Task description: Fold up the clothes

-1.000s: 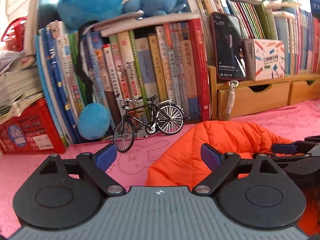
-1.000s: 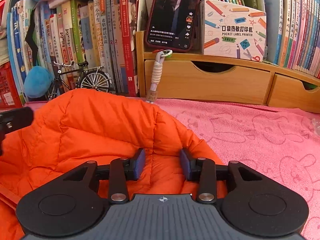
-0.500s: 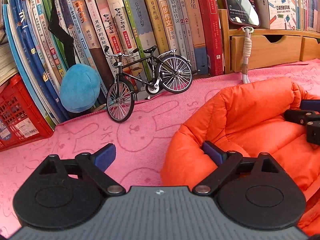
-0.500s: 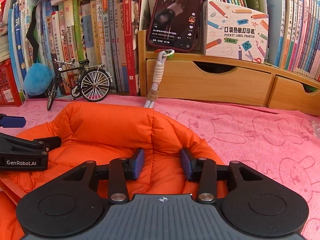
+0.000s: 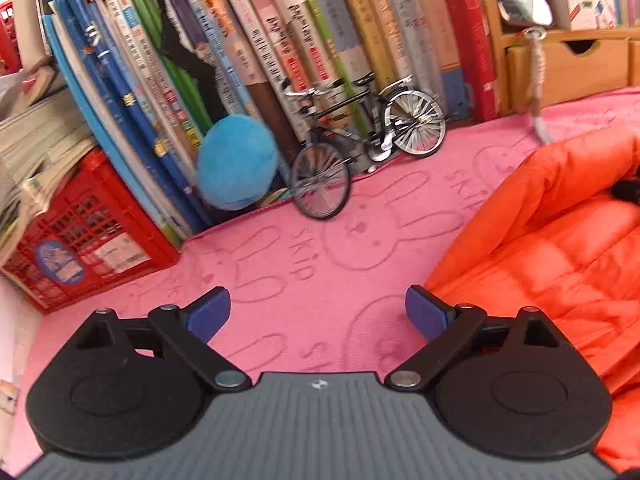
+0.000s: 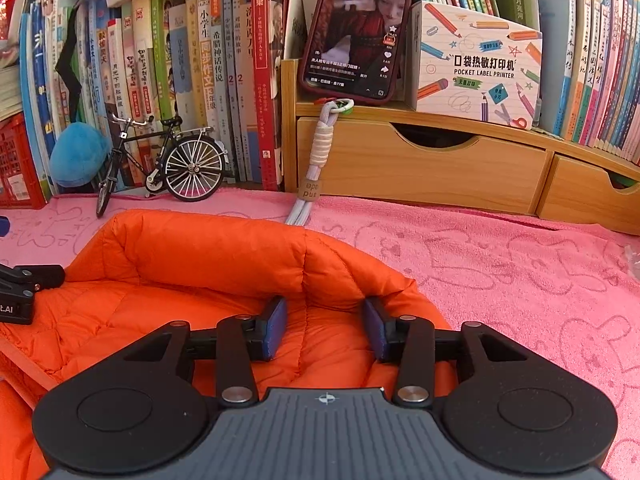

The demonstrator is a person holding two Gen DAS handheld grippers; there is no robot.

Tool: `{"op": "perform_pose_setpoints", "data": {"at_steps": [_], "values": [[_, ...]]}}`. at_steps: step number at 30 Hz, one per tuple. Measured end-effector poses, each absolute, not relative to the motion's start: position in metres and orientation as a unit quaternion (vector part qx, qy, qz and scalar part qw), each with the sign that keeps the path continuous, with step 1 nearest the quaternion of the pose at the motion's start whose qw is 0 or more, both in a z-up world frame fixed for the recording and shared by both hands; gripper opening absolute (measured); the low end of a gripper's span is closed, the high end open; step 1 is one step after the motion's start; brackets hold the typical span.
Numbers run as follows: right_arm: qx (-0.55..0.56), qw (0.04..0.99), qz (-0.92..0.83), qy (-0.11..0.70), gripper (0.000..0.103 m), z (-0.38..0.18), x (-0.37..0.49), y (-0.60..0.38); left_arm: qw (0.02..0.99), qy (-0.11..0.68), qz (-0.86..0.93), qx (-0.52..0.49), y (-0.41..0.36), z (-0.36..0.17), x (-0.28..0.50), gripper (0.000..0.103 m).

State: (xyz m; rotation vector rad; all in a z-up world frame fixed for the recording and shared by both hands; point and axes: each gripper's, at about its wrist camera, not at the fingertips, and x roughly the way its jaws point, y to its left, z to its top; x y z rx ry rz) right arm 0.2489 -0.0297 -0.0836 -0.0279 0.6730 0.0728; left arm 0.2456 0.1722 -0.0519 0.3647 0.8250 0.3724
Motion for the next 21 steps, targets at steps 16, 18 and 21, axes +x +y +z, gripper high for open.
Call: {"op": "perform_pose_setpoints", "data": {"at_steps": [16,18,21], "values": [[-0.012,0.943,0.039,0.33,0.047,-0.082,0.25,-0.03,0.934,0.329,0.125,0.067,0.116,-0.021,0.229,0.074],[-0.012,0.943,0.039,0.33,0.047,-0.082,0.25,-0.03,0.924,0.35,0.134,0.079,0.115,-0.043,0.233,0.074],[-0.012,0.943,0.039,0.33,0.047,-0.082,0.25,-0.03,0.921,0.354,0.139,0.081,0.12,-0.065,0.231,0.086]]}}
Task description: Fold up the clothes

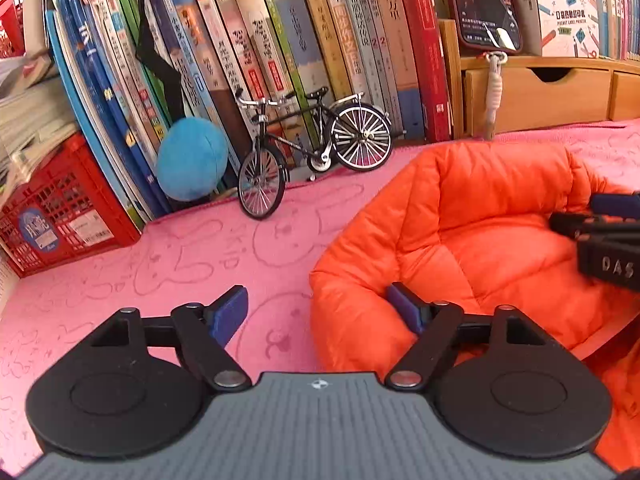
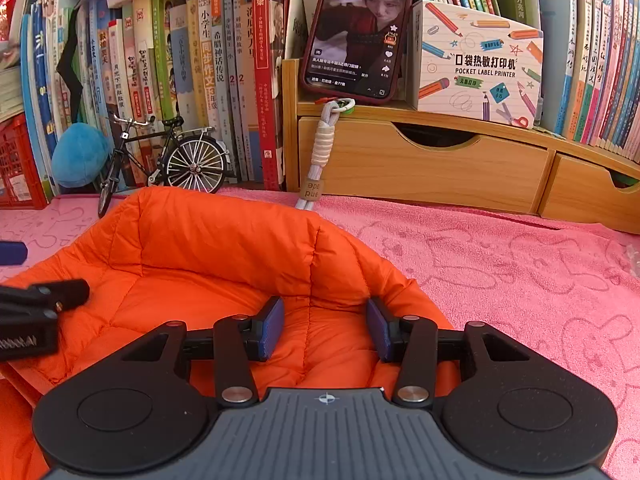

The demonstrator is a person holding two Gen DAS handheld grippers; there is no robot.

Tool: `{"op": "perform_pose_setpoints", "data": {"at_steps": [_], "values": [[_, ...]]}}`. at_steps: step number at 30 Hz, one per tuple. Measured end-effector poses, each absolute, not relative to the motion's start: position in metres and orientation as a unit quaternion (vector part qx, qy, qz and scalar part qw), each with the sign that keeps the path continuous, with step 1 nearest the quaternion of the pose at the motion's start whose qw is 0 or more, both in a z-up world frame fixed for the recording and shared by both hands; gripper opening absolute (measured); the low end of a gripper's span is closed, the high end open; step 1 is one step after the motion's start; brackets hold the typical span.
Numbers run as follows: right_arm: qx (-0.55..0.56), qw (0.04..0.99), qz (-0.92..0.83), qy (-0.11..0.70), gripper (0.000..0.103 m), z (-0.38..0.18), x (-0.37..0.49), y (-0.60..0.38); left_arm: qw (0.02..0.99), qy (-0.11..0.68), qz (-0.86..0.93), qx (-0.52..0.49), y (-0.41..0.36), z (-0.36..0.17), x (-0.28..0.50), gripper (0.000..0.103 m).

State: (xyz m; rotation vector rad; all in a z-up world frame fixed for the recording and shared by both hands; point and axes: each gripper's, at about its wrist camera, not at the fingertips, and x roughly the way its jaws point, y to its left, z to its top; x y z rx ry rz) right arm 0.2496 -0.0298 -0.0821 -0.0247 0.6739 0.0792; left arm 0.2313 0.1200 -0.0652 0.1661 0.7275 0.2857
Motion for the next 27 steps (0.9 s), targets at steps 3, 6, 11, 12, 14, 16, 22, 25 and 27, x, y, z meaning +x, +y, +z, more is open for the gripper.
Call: {"op": "perform_pose_setpoints", "data": {"at_steps": [3,6,11,12,14,16,22,25,27], "values": [[-0.012,0.943,0.039,0.331,0.047,-0.082,0.25,-0.03,0.928,0.337,0.145,0.065,0.125,-0.07,0.223,0.093],[-0.014,0.943,0.038,0.33,0.047,-0.081,0.25,-0.029,0.93,0.328,0.149,0.07,0.123,-0.072,0.22,0.094],[-0.015,0.944,0.042,0.326,0.059,-0.079,0.247,-0.028,0.932,0.334,0.139,0.033,0.136,-0.071,0.224,0.096],[-0.013,0.945,0.045,0.323,0.064,-0.078,0.245,-0.028,0.932,0.336,0.137,0.022,0.139,-0.071,0.224,0.096],[-0.007,0.948,0.051,0.314,0.066,-0.072,0.238,-0.029,0.932,0.337,0.134,0.014,0.141,-0.071,0.223,0.096],[-0.004,0.955,0.052,0.291,0.066,-0.062,0.23,-0.029,0.932,0.336,0.137,0.021,0.138,-0.07,0.224,0.096],[-0.039,0.974,0.053,0.219,0.072,-0.029,0.24,-0.004,0.932,0.336,0.137,0.022,0.137,-0.068,0.225,0.097],[-0.022,0.969,0.04,0.244,0.072,-0.037,0.268,-0.001,0.932,0.336,0.136,0.019,0.137,-0.067,0.225,0.097],[-0.002,0.962,0.02,0.274,0.072,-0.049,0.285,-0.006,0.932,0.337,0.135,0.018,0.138,-0.067,0.225,0.097]]}}
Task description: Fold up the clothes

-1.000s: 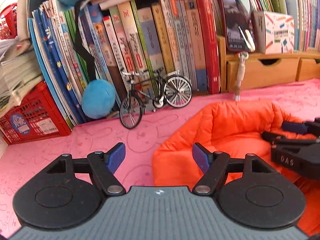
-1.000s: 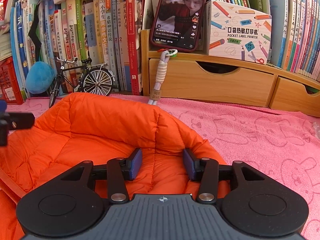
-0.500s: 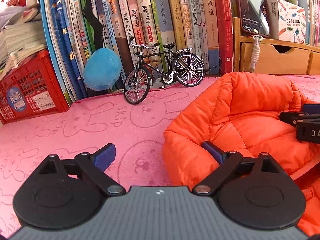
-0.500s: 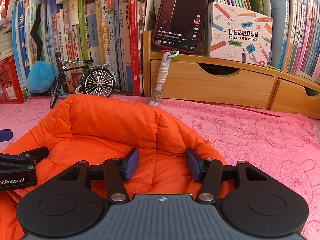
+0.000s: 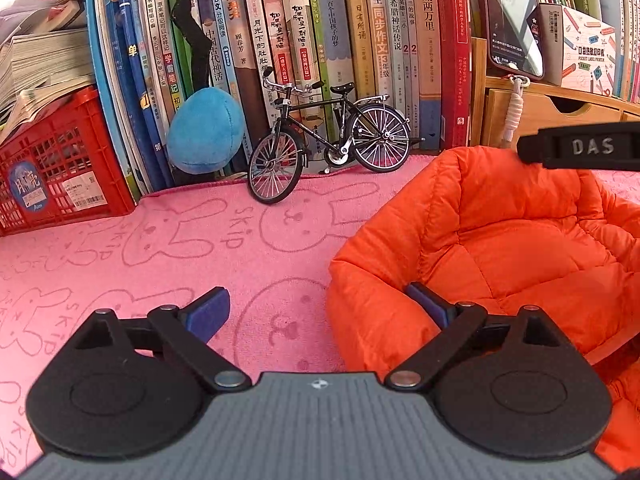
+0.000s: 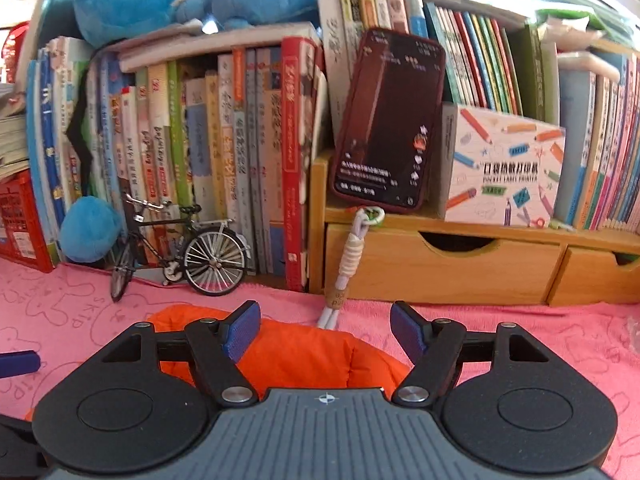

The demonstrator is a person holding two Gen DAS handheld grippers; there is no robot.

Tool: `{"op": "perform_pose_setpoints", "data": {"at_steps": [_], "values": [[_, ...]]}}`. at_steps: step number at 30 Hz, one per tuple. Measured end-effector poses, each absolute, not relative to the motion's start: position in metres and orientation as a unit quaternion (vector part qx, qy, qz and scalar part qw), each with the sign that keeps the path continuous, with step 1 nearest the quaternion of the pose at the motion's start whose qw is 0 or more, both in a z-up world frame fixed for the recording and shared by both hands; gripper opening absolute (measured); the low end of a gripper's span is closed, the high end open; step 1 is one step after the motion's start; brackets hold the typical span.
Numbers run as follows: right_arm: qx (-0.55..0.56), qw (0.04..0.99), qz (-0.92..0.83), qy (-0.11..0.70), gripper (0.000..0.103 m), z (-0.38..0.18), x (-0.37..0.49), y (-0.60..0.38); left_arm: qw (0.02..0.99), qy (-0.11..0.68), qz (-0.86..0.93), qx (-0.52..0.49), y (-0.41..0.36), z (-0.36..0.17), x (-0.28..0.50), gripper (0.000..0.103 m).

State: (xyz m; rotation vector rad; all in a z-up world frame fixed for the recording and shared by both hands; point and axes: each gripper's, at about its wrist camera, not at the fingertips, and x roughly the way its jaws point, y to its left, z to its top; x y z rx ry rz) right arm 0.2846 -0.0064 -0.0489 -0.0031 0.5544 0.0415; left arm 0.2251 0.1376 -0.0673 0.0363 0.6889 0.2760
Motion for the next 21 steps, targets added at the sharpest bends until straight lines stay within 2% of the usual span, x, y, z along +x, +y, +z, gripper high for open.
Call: {"op": "perform_pose_setpoints", "data": {"at_steps": [2,5,11,14,20,21], "values": [[0.016,0.95,0.0,0.312,0.072,-0.067,0.297,-0.015,0.932,0.338,0.132,0.012,0.139,-0.067,0.226,0.097],[0.05,0.94,-0.006,0.337,0.079,-0.084,0.304,-0.026,0.932,0.34,0.127,-0.002,0.142,-0.068,0.226,0.097],[0.003,0.937,-0.015,0.348,0.088,-0.088,0.309,-0.011,0.931,0.342,0.126,-0.014,0.145,-0.067,0.227,0.098],[0.015,0.94,-0.016,0.34,0.086,-0.084,0.305,-0.015,0.931,0.343,0.127,-0.016,0.146,-0.067,0.228,0.099],[0.067,0.965,0.016,0.254,0.084,-0.049,0.258,-0.036,0.93,0.344,0.128,-0.02,0.147,-0.066,0.228,0.1],[0.052,0.967,0.021,0.249,0.078,-0.046,0.251,-0.035,0.93,0.344,0.129,-0.019,0.147,-0.066,0.228,0.1]]}}
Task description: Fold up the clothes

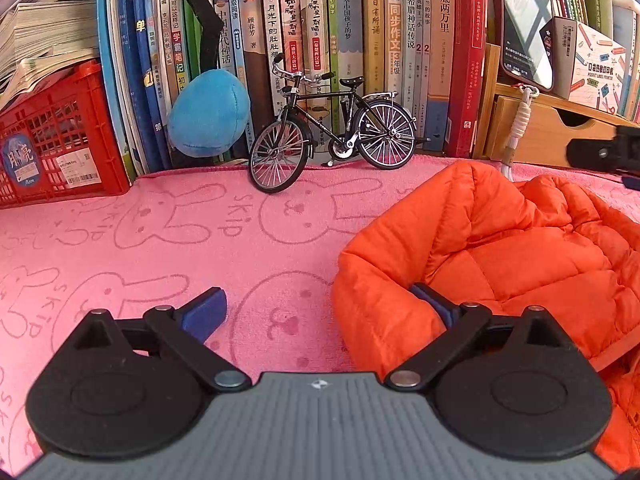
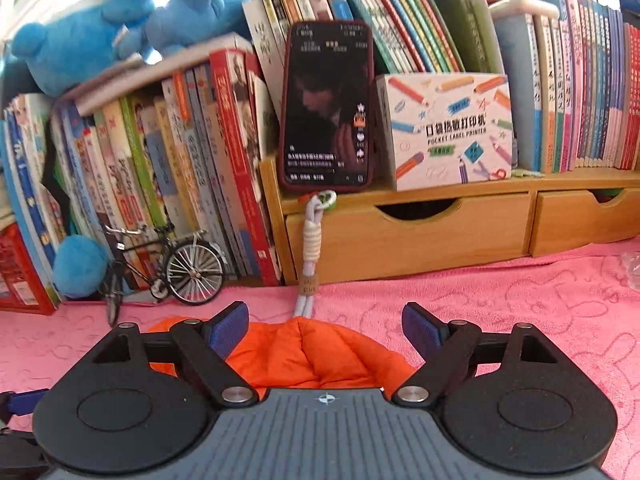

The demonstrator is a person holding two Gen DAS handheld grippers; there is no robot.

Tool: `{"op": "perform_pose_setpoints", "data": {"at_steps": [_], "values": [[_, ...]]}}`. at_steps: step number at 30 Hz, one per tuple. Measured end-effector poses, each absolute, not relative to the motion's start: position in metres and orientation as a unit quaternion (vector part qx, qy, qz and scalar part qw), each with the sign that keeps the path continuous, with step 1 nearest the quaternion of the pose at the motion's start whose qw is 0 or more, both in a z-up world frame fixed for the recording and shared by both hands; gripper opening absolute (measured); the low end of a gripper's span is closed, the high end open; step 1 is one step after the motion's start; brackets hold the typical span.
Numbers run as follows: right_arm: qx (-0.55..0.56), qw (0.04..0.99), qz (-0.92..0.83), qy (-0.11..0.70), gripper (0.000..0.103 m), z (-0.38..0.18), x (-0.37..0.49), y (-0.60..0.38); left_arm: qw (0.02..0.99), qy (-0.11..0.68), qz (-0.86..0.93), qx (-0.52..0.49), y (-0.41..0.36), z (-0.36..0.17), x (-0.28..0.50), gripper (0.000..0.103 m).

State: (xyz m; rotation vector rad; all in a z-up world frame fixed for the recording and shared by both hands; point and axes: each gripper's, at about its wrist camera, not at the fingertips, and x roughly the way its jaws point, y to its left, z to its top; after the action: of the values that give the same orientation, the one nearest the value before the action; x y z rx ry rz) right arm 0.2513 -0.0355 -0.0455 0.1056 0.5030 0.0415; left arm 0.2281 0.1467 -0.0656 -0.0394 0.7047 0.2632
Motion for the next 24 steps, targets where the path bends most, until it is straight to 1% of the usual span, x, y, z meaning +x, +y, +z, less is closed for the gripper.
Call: {"op": "perform_pose_setpoints", "data": {"at_steps": [1,2,3,5,10,15,20,21,24], "values": [[0.037,0.969,0.025,0.244,0.072,-0.042,0.245,-0.035,0.93,0.344,0.129,-0.018,0.146,-0.066,0.228,0.1],[0.022,0.971,0.029,0.238,0.059,-0.038,0.239,-0.035,0.93,0.344,0.13,-0.017,0.146,-0.065,0.228,0.1],[0.008,0.97,0.034,0.241,0.053,-0.037,0.236,-0.033,0.93,0.344,0.13,-0.017,0.145,-0.065,0.228,0.1],[-0.012,0.965,0.045,0.257,0.048,-0.04,0.236,-0.028,0.93,0.343,0.131,-0.015,0.144,-0.065,0.228,0.1],[-0.01,0.959,0.044,0.278,0.047,-0.049,0.247,-0.016,0.93,0.343,0.133,-0.011,0.143,-0.065,0.228,0.1],[-0.001,0.947,0.017,0.32,0.047,-0.077,0.257,-0.021,0.93,0.342,0.133,-0.003,0.142,-0.064,0.228,0.1],[-0.007,0.945,0.016,0.328,0.05,-0.084,0.258,-0.018,0.931,0.338,0.136,0.005,0.14,-0.063,0.227,0.1],[-0.013,0.944,0.014,0.328,0.05,-0.084,0.258,-0.017,0.932,0.337,0.134,0.009,0.14,-0.062,0.225,0.1],[-0.016,0.944,0.014,0.329,0.05,-0.084,0.258,-0.015,0.937,0.321,0.136,0.003,0.141,-0.045,0.22,0.094]]}}
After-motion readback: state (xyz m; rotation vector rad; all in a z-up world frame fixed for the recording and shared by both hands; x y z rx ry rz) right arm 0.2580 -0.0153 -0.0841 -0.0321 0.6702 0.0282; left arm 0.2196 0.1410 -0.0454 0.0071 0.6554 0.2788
